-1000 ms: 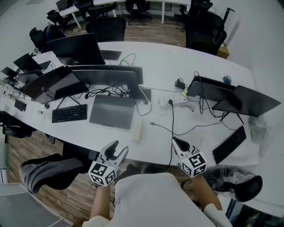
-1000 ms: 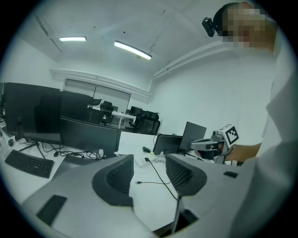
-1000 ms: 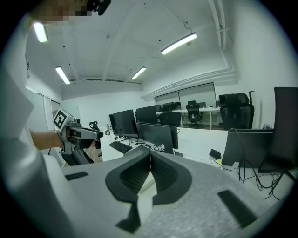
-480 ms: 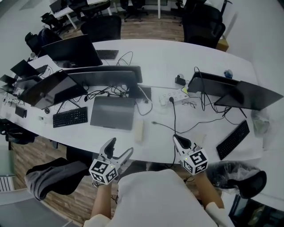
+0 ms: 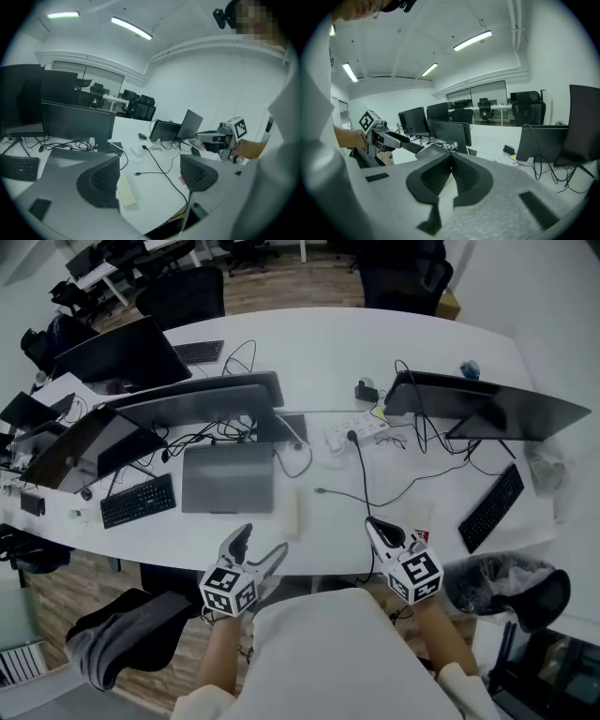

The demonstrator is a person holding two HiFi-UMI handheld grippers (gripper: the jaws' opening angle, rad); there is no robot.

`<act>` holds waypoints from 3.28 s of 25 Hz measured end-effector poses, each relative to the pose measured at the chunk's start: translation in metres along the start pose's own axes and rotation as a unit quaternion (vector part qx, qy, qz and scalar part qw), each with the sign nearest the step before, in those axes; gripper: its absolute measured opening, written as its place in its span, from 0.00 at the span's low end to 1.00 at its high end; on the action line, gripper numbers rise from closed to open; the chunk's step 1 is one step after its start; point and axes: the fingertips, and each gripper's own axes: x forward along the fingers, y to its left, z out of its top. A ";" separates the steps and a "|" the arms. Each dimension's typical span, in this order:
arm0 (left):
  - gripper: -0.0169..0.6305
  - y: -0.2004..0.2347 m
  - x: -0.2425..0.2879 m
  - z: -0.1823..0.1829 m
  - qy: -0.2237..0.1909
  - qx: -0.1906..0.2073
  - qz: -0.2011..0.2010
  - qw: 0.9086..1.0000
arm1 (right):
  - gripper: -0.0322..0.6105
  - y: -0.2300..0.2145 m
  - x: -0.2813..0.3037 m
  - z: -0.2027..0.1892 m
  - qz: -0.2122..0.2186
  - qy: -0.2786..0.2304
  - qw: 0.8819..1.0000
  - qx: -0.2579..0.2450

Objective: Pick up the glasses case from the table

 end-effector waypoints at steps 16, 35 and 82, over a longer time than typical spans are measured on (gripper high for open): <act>0.60 0.054 0.121 -0.112 0.159 -0.032 -0.020 0.986 | 0.05 -0.004 0.016 -0.038 -0.050 0.054 0.997 0.030; 0.62 0.100 0.204 -0.228 0.302 -0.050 0.050 0.951 | 0.05 0.003 0.046 -0.080 -0.050 0.089 0.991 0.083; 0.50 0.092 0.153 -0.169 0.174 -0.065 0.150 0.971 | 0.05 -0.002 0.012 -0.069 0.008 0.074 0.997 0.035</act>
